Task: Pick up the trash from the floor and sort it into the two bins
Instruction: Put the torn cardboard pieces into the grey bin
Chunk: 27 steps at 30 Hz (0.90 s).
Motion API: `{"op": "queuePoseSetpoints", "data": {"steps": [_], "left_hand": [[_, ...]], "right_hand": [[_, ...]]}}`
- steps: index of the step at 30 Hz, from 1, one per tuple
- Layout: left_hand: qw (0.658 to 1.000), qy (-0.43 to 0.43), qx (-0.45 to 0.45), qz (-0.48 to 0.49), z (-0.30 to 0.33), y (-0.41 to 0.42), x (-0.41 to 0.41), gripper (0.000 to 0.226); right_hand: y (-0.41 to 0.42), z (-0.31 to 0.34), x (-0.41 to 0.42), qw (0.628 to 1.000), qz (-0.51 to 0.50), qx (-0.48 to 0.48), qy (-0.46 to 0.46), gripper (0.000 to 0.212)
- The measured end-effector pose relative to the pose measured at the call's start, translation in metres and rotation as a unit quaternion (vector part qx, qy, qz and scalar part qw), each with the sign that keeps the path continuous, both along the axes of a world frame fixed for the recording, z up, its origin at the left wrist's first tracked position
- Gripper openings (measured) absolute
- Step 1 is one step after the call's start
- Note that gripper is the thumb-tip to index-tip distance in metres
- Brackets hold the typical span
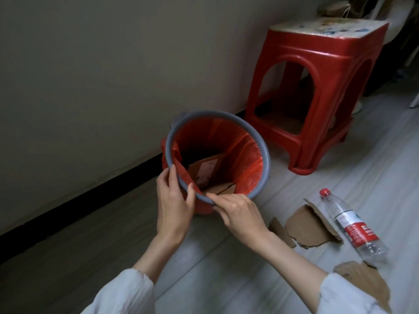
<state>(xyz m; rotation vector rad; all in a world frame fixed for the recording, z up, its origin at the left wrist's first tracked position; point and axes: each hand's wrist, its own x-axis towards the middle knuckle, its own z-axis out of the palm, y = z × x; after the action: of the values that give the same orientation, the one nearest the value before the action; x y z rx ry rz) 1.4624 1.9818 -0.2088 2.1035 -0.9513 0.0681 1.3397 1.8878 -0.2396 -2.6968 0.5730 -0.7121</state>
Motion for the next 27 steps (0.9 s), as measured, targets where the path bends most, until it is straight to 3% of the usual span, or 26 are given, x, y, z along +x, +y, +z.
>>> {"op": "queuePoseSetpoints", "data": {"steps": [3,6,9,11,13,15,18,27], "left_hand": [[0.989,-0.11,0.097,-0.02,-0.004,0.002,0.004,0.045],[0.956,-0.207,0.181,-0.104,-0.012,0.007,0.013,0.047],[0.96,-0.186,0.187,-0.096,-0.012,0.014,0.016,0.042],[0.973,-0.142,0.162,-0.081,-0.012,0.013,0.014,0.043],[0.978,-0.133,0.141,-0.076,-0.015,0.009,0.012,0.044],[0.978,-0.15,0.12,-0.079,-0.018,0.004,0.008,0.041],[0.97,-0.203,0.097,-0.096,-0.024,-0.002,0.0,0.039],[0.94,-0.309,0.044,-0.141,-0.046,0.003,-0.009,0.041]], "right_hand": [[0.002,-0.001,0.01,1.0,0.002,-0.012,0.004,0.038],[-0.006,-0.006,0.002,0.998,-0.046,-0.034,-0.032,0.036],[-0.016,-0.02,-0.028,0.99,-0.099,-0.053,-0.084,0.037],[-0.022,-0.042,-0.058,0.985,-0.153,-0.045,-0.069,0.039],[-0.028,-0.07,-0.085,0.98,-0.198,-0.018,0.006,0.037],[-0.033,-0.088,-0.104,0.967,-0.205,0.04,0.143,0.032],[-0.044,-0.113,-0.12,0.922,-0.198,0.101,0.318,0.046],[-0.066,-0.188,-0.115,0.911,-0.16,0.114,0.363,0.078]]}}
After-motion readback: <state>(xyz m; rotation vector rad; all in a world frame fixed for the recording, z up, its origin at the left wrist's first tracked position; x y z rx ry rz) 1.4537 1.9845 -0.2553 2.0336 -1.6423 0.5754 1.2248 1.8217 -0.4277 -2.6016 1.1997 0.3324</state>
